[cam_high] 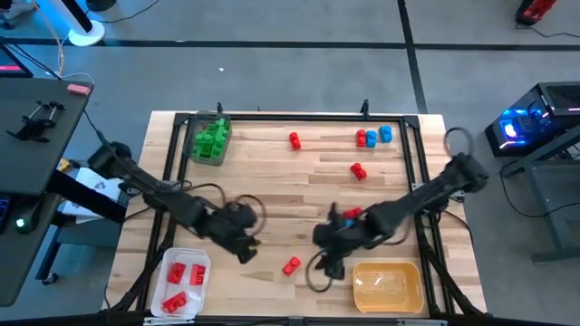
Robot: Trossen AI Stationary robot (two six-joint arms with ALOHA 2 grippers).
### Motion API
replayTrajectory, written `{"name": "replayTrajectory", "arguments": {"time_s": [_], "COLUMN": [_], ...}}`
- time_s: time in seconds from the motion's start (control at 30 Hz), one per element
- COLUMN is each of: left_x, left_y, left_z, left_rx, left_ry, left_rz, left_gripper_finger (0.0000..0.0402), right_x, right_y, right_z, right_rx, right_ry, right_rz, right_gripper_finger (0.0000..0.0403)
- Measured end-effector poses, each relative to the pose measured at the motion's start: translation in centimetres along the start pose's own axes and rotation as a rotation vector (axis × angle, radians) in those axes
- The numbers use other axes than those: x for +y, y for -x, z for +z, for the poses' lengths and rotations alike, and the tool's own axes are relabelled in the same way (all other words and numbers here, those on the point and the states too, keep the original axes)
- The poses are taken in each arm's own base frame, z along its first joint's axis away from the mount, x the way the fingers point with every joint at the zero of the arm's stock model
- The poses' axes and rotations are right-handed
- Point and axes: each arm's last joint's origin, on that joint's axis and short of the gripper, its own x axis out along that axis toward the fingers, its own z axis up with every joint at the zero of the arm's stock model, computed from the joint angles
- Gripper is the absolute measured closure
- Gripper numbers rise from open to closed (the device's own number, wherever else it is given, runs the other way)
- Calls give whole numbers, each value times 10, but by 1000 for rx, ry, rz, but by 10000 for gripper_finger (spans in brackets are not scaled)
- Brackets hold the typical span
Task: Sort blocks
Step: Put the red game piece into the white bin
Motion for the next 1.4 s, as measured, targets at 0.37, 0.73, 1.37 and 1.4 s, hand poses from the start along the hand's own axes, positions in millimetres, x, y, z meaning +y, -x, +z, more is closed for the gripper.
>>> {"name": "replayTrajectory", "arguments": {"time_s": [0.37, 0.73, 1.37, 1.4], "left_x": [23, 22, 11, 11], "left_y": [22, 21, 34, 36], "left_z": [-31, -22, -9, -9], "left_rx": [-245, -337, -489, -495], "left_ry": [263, 317, 174, 169], "left_rz": [44, 27, -56, -51], "left_gripper_finger": [128, 128, 128, 128], "right_x": [6, 0, -53, -58], "right_y": [-96, -145, -166, -166], "right_z": [-7, -12, 34, 38], "right_rx": [144, 118, -167, -175], "right_ry": [239, 240, 118, 107], "right_rz": [211, 197, 53, 51], "right_gripper_finger": [384, 399, 403, 403]}}
